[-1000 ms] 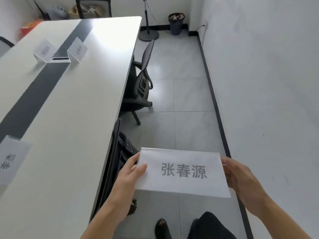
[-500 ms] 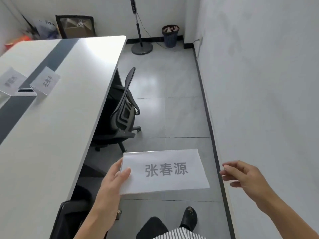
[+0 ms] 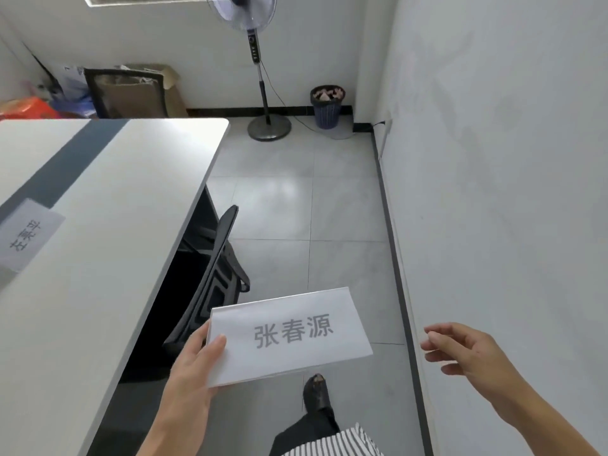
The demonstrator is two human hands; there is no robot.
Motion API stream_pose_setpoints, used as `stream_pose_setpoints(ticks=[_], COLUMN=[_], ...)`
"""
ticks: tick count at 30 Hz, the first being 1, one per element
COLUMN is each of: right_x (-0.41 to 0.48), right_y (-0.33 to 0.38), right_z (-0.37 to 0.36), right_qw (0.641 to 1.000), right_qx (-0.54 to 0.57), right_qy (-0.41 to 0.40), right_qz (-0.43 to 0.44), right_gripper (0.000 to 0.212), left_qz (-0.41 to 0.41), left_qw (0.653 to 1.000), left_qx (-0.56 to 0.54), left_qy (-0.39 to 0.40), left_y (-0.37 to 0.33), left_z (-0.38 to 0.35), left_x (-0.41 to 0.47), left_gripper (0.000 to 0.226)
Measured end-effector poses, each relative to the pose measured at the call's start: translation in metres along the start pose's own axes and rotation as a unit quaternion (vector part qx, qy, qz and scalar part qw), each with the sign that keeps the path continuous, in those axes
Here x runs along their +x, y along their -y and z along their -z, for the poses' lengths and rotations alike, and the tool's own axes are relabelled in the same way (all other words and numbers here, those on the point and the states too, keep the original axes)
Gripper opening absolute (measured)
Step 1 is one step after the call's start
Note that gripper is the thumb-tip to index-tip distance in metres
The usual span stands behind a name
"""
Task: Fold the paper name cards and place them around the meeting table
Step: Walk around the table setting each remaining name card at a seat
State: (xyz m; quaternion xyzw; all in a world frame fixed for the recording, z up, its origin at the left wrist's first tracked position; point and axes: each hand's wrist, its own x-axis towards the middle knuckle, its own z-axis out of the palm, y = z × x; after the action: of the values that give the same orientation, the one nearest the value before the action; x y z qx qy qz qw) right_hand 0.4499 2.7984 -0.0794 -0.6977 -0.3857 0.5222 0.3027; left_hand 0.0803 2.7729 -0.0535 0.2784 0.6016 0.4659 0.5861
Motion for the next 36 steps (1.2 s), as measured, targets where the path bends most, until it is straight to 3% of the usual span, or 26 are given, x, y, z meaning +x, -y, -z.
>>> stream_pose_setpoints(ticks=[7,14,19,24,30,34,36], right_x=[0.132,0.3,0.451,0.562,0.683,0.763,0.801], right_y=[0.098,0.161,0.237,0.338,0.402,0.439,0.463], right_z=[0.026,0.051,0.05,0.033,0.014,-0.011,-0.025], right_qw=[0.999,0.999,0.999,0.992,0.986,0.987,0.989], right_qx=[0.014,0.024,0.005,-0.035,-0.072,-0.082,-0.084], right_qy=[-0.033,-0.023,0.019,0.1,0.138,0.133,0.12], right_qz=[0.011,-0.002,0.032,0.071,0.057,0.036,0.027], right_gripper=[0.012,0.013,0.015,0.012,0.012,0.012,0.013], left_qz=[-0.025,-0.017,-0.022,-0.014,0.032,0.033,0.022], left_qw=[0.998,0.998,0.998,0.99,0.979,0.976,0.976], left_qx=[0.044,0.045,0.025,-0.023,-0.084,-0.103,-0.097], left_qy=[0.038,0.031,-0.045,-0.141,-0.182,-0.192,-0.192], left_y=[-0.108,-0.161,-0.193,-0.224,-0.243,-0.272,-0.3], left_z=[-0.09,-0.161,-0.197,-0.212,-0.201,-0.194,-0.19], left_x=[0.167,0.309,0.404,0.473,0.575,0.67,0.723], left_gripper=[0.053,0.048,0.049,0.033,0.081,0.066,0.048])
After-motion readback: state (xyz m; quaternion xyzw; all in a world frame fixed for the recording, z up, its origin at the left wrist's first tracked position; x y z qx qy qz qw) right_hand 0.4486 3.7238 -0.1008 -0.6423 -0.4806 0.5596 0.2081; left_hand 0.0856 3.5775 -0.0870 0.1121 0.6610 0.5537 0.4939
